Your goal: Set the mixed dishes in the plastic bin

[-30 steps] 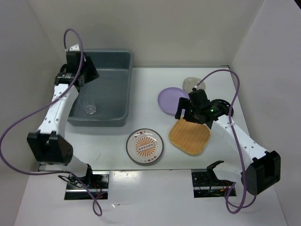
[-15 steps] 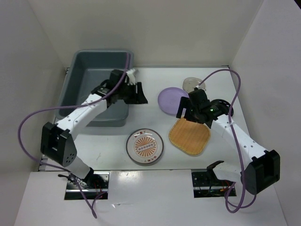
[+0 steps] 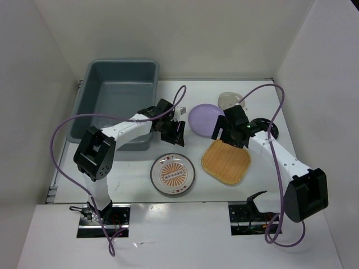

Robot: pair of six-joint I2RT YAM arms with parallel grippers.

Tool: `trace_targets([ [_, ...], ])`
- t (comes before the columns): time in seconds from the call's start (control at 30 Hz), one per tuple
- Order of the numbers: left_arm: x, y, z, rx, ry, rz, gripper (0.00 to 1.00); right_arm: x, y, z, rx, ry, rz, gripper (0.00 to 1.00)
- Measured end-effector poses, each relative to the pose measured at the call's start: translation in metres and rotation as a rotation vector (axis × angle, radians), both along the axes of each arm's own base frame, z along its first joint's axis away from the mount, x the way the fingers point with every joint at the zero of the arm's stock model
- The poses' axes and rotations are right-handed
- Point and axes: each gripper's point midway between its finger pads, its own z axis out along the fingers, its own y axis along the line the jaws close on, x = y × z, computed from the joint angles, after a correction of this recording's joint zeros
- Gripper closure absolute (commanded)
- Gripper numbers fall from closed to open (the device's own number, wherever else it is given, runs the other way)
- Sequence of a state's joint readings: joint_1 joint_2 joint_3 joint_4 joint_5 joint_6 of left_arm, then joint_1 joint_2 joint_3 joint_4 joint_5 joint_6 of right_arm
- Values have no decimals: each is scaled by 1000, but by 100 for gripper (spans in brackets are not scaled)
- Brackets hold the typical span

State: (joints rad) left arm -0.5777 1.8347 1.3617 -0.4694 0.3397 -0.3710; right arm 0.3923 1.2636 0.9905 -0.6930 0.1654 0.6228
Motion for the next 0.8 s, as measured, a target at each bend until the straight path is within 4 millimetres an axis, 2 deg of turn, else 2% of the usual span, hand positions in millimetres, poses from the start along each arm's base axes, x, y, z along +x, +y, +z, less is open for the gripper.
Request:
trace_targets([
  [0.1, 1, -2, -7, 4, 9, 0, 39, 3, -8, -14, -11, 47, -42, 13],
  [0.27, 9, -22, 11, -62, -38, -13, 39, 5, -16, -37, -35, 125, -80, 16],
  [0.37, 10, -42, 21, -126, -56, -51, 39, 4, -18, -40, -43, 135, -96, 16],
  [0.43, 5, -56, 21, -153, -45, -78, 39, 5, -21, -39, -46, 132, -109, 16],
  [0.63, -25, -100, -6, -155, 11, -193, 39, 8, -47, -30, -45, 113, -194, 16],
  [0.7, -36, -109, -16, -147, 32, -220, 39, 9, -55, -24, -39, 97, -219, 16],
  [0.8, -37, -112, -25, -133, 43, -221, 39, 8, -61, -16, -31, 72, -239, 16],
])
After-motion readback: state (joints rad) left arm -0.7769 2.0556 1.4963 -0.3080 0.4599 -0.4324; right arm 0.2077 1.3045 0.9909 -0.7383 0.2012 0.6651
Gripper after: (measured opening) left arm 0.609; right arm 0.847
